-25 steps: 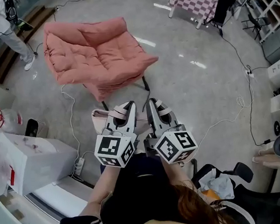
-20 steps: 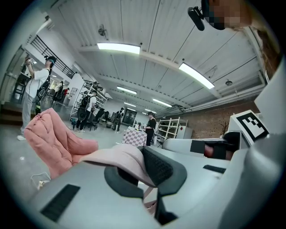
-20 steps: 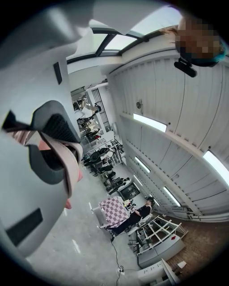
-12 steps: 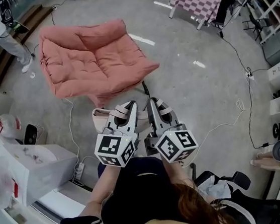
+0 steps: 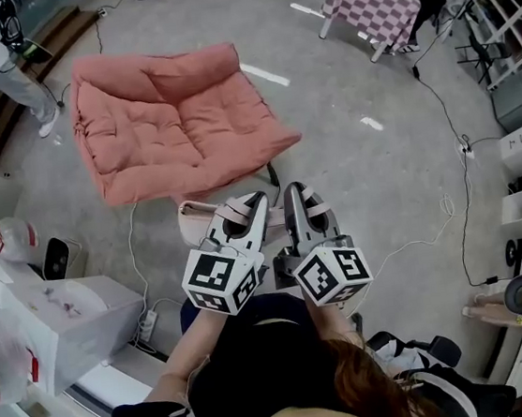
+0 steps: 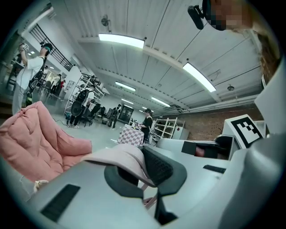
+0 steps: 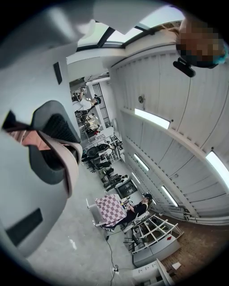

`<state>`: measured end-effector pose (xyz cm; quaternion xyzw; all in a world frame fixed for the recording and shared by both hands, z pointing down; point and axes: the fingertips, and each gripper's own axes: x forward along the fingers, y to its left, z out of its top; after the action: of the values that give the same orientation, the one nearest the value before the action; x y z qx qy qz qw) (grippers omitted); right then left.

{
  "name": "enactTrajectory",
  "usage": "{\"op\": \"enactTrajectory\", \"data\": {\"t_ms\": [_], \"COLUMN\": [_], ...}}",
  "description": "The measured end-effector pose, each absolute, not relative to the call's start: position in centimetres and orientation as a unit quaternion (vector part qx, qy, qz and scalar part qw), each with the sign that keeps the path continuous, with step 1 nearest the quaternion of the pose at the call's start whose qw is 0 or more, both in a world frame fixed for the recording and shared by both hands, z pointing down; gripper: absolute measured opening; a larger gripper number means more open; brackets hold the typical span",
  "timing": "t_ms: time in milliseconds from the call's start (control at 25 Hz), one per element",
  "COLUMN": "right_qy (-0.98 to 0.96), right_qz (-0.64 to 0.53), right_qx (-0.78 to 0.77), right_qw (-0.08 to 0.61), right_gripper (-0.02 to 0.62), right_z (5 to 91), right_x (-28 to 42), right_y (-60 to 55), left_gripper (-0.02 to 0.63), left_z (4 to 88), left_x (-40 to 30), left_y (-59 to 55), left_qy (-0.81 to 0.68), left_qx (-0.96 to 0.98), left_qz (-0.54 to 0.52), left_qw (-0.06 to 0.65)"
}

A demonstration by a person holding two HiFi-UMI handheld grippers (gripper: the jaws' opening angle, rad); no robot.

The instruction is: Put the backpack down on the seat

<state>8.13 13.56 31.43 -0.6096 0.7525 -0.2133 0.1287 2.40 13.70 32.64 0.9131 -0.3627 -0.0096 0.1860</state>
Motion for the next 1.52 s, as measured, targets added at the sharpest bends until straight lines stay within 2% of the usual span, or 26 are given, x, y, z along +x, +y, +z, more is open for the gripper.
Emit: {"op": "enactTrajectory", "data": {"t_ms": [880,1520], "right_qy": [0.758,0.777], "right_qz": [-0.162,-0.111], "right_qx": [-0.620,-0.599], "right_qw": [0.121,0.156], "right_gripper": [0.041,0.041], "right_z": [24.0,14.9], "right_x": [9.3,8.6], "right_y": [5.1,1.7], "left_gripper": [0.018,0.018], "left_z": [25.7,16.5], "left_x": [4.3,4.1], "left_y": [4.8,1.1], "left_qy": [-0.310,-0.287], "left_qx": [0.934,0.951], "left_qz": [-0.021,-0.052], "left_qw": [0.174,0.103]}}
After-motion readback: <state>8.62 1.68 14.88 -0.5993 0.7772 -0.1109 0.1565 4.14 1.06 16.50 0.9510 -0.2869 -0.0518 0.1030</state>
